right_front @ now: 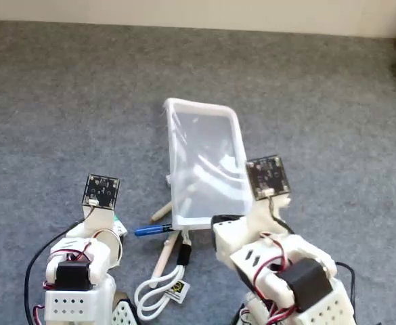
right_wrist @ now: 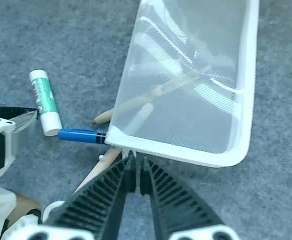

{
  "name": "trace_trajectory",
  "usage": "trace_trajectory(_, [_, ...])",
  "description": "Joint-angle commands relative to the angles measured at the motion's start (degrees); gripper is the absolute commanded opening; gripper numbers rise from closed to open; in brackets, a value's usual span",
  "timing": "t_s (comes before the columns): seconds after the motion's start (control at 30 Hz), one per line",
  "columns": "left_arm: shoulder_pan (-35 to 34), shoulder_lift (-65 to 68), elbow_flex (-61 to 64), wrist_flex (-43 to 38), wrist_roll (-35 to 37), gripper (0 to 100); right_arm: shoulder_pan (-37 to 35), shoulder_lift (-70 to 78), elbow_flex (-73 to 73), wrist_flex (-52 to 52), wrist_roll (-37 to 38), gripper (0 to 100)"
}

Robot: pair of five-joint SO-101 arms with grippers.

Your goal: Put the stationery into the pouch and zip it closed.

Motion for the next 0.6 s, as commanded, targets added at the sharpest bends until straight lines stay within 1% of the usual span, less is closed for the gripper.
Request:
trace_trajectory(0.0, [-0.66, -0.48, 1.27, 0.18, 0.44, 1, -4.44, 4.09, -3.91, -0.48, -4.4, 5.2])
trace_trajectory(0.13, [-0.66, -0.48, 1.27, 0.18, 0.44, 1, -9.01, 9.1, -3.82, 0.22, -10.55, 16.5])
trace_trajectory(0.2, [-0.66, -0.48, 1.27, 0.18, 0.44, 1, -10.42, 12.0, -4.09, -0.04, -12.13, 19.2])
trace_trajectory(0.37, [-0.66, -0.48, 1.27, 0.18, 0.44, 1, -12.0, 18.07, -3.82, -4.97, -12.75, 19.3])
trace_trajectory(0.57, [-0.66, -0.48, 1.27, 0.18, 0.44, 1, -12.09, 24.92, -3.82, -9.71, -12.84, 19.3])
